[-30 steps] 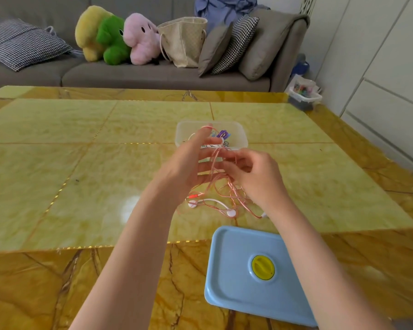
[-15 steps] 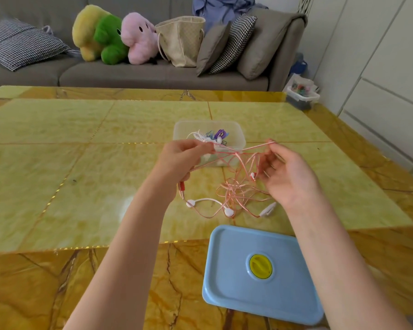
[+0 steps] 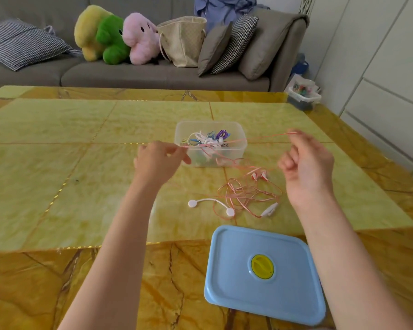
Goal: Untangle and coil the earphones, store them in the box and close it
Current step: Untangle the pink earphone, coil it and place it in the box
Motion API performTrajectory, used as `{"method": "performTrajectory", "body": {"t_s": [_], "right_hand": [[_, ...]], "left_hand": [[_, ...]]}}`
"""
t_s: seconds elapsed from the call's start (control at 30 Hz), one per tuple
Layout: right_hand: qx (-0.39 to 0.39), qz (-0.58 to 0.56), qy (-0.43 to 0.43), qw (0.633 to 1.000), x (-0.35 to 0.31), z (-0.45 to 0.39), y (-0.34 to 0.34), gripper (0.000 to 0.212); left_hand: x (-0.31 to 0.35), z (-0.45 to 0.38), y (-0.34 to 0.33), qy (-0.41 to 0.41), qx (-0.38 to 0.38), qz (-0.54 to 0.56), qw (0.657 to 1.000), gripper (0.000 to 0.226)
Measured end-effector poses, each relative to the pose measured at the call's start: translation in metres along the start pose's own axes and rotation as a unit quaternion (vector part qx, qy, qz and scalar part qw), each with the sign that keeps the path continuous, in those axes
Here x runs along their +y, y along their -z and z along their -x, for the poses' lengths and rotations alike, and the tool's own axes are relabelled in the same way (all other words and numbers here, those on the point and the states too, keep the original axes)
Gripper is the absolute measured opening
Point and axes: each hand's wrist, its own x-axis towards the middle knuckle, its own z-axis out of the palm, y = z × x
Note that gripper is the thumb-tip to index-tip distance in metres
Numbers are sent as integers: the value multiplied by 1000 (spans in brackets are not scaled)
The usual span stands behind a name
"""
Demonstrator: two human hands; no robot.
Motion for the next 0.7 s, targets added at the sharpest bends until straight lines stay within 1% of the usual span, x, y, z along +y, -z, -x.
{"method": "performTrajectory", "body": {"t_s": [0.03,0.07,0.17,0.23,0.27,0.3,0.33,0.37,0.4,0.43,0.47,0.5,0.53,0.57,0.6,0.63,0.67,0.7], "right_hand": [[-18,32,-18,999,0,1,1,14],[-37,65,-37,996,1,2,2,19],[-59,120,-67,989,3,9,-3,40],[-48,178,-27,982,4,12,-7,44],[-35,230,20,972,5,13,-8,45],[-20,292,78,953,6,13,-8,45],[-6,352,136,926,7,13,-7,44],[-2,403,179,897,7,12,-6,41],[3,439,205,875,7,11,-5,38],[12,457,219,862,8,10,-2,38],[23,448,215,868,9,7,0,40],[29,413,184,891,10,4,1,41],[26,365,134,921,10,3,-1,41],[13,323,80,943,10,4,-4,42],[-7,304,36,952,10,5,-8,43],[-35,307,6,951,10,7,-12,43],[-68,320,-11,945,9,9,-17,44],[-101,336,-21,936,8,11,-23,43]], "left_hand": [[-1,-1,3,32,18,75,997,43],[-2,-2,5,59,32,135,989,44],[-1,0,5,126,43,240,962,42],[-3,-3,5,155,42,290,944,45],[-3,-3,8,173,31,324,929,47],[-5,-5,10,187,15,372,909,49],[-8,-6,13,197,-6,436,878,51],[-10,-5,15,204,-28,516,831,52],[-13,-5,19,210,-49,597,773,52],[-15,-4,21,214,-65,658,719,51],[-16,-4,23,216,-69,691,686,48],[-17,-4,24,215,-67,699,679,46],[-17,-5,22,215,-55,675,703,42],[-16,-7,20,218,-41,618,754,37],[-13,-6,17,221,-38,530,818,31],[-9,-5,13,219,-44,431,874,26],[-4,-3,10,205,-53,348,913,22],[1,1,7,175,-61,299,936,20]]}}
